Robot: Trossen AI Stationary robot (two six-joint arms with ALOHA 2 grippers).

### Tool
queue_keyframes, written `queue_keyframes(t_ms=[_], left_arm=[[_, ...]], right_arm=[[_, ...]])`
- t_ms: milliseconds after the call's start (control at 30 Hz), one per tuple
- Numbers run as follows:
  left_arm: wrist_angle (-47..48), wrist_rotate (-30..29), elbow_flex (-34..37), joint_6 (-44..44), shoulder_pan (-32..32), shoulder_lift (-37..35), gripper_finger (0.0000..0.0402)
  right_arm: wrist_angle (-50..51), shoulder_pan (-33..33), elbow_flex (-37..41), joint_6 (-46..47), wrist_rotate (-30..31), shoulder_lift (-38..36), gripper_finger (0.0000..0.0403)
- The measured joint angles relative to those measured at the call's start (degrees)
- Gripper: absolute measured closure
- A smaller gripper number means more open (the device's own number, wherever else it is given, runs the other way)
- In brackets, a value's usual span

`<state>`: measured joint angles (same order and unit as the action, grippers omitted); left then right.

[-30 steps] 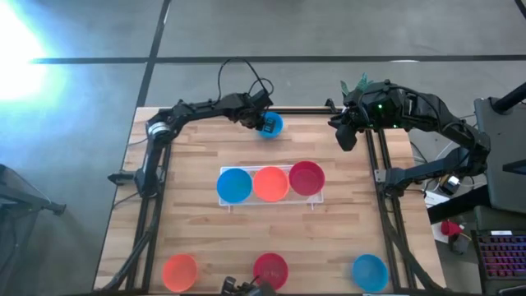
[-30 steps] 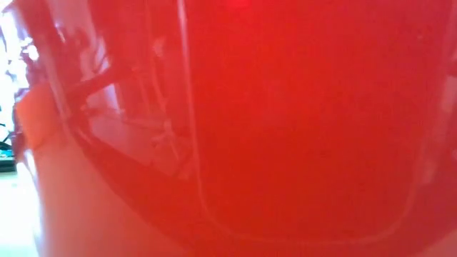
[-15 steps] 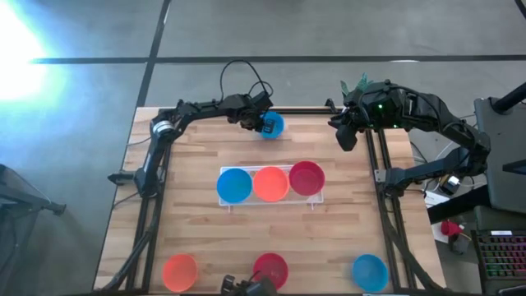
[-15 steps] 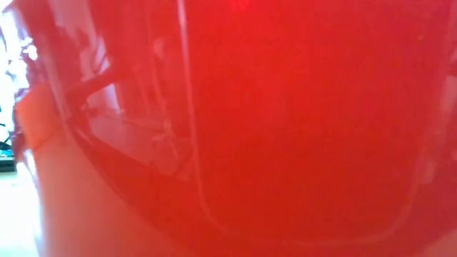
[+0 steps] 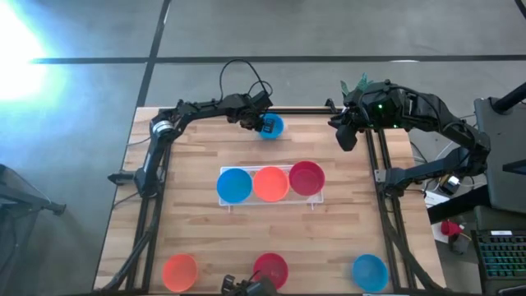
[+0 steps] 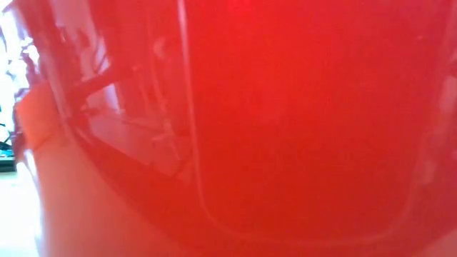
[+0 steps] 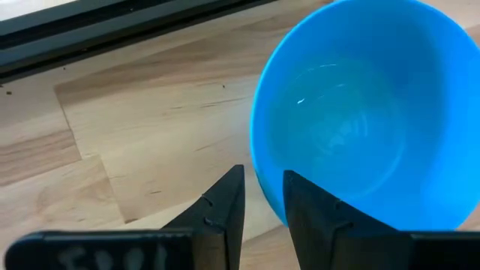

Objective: Pick & Place Mini bowls
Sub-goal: Stack the top blue bowl on the blue bowl on the shelf

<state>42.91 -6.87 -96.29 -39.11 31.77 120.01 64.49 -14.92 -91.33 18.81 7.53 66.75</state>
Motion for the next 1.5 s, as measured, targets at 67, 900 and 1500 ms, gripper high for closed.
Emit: queue_keyframes(t_ms=[67, 900, 1500], left_arm=[[-0.1, 0.0, 0.0, 0.0, 0.0, 0.0, 0.0305], [-4.0, 5.5, 4.4, 5.4, 0.7, -1.7, 0.0399], [13.8, 2.7, 4.2, 19.7, -0.4, -29.3, 0.0401]], right_arm=[[0.0, 0.0, 0.0, 0.0, 0.0, 0.0, 0.0323], [0.0, 0.0, 0.0, 0.0, 0.0, 0.0, 0.0323], [-0.1, 0.0, 0.0, 0.2, 0.0, 0.0, 0.0323]])
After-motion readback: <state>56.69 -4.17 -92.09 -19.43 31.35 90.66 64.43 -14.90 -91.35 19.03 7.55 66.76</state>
